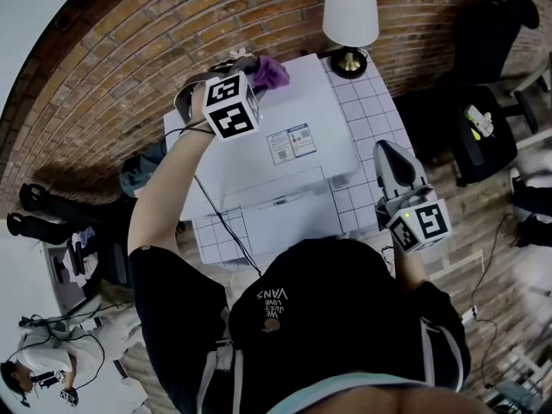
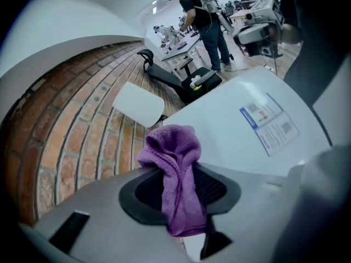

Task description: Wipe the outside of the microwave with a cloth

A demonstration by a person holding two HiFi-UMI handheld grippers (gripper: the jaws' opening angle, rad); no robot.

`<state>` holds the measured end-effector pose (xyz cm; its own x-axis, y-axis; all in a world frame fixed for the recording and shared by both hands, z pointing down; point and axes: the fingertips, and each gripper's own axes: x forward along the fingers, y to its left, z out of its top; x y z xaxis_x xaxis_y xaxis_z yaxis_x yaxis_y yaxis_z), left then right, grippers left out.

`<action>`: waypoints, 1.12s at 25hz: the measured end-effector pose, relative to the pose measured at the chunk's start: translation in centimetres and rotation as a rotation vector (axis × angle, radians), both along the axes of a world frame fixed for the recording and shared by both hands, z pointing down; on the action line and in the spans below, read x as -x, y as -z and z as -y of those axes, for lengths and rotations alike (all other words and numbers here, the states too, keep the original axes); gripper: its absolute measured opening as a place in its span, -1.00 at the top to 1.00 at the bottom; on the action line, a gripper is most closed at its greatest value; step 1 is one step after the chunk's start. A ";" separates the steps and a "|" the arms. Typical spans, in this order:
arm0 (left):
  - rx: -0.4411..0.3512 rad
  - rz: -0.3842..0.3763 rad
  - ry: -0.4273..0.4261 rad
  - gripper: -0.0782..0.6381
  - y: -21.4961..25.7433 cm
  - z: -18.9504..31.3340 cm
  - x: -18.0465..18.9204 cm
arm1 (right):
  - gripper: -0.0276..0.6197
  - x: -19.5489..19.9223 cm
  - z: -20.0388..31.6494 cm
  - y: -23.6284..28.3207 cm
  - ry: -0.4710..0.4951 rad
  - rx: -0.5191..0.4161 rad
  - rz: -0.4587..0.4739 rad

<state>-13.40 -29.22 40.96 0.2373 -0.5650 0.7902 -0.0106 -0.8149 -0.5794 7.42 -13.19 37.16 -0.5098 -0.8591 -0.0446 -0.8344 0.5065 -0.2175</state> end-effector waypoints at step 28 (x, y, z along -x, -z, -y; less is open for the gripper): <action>0.131 -0.004 0.176 0.39 -2.3 -12.1 15.8 | 0.90 9.0 -4.8 0.6 0.087 -0.004 -0.020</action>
